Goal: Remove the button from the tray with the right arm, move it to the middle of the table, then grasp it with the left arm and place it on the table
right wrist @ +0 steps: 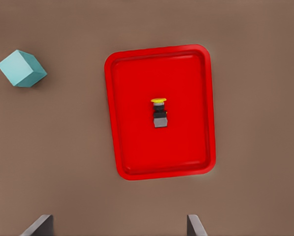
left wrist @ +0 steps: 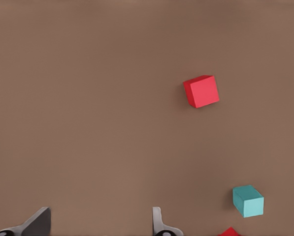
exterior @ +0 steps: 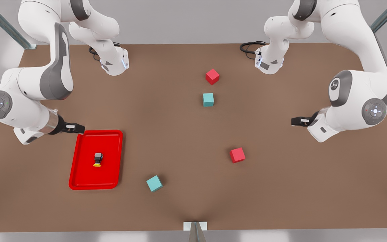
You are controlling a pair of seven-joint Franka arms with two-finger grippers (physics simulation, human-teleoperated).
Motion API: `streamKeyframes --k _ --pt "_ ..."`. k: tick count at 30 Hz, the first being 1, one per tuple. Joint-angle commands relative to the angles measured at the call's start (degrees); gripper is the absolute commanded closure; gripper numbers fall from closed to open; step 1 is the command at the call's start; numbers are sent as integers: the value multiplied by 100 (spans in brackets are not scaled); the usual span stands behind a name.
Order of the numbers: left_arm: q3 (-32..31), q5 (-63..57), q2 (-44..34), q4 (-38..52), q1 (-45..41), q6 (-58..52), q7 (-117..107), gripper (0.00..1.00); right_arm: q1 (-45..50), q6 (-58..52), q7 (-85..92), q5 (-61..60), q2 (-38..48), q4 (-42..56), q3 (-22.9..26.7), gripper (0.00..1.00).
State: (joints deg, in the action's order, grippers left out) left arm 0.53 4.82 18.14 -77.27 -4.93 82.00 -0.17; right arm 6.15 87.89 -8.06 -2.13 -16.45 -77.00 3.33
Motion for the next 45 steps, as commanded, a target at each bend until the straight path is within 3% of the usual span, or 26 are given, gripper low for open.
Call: streamKeyframes --k 1,8,11,14,20,24,30,39,45 --pt "0 -34 14 2 -17 809 -36 0 9 835 -969 11 10 1 1 0" --pt "26 -69 -12 -51 -34 791 8 0 27 817 -978 55 -236 -8 -130 0" --pt "158 -78 -109 -60 -17 554 -36 0 9 1283 -847 90 -578 -87 -192 0" --pt "413 -69 -82 -34 36 668 26 0 44 1907 -855 354 -710 -931 -201 0" --pt "360 -60 -65 -7 -8 686 -71 0 97 3137 -987 749 -754 -2240 -192 0" --pt "387 -69 -74 -25 -8 660 -88 0 62 3603 -996 1031 -824 -2223 -148 0" --pt "387 -69 -21 -42 -8 695 -88 0 9 3639 -1418 1022 -1835 -1107 -78 0" --pt "387 -60 -3 -60 -8 668 -80 0 36 3656 -1444 1022 -1624 -1819 -104 0" --pt "387 -69 5 -69 -8 668 -80 0 -149 4254 -1312 1022 -1739 -2126 -113 0"
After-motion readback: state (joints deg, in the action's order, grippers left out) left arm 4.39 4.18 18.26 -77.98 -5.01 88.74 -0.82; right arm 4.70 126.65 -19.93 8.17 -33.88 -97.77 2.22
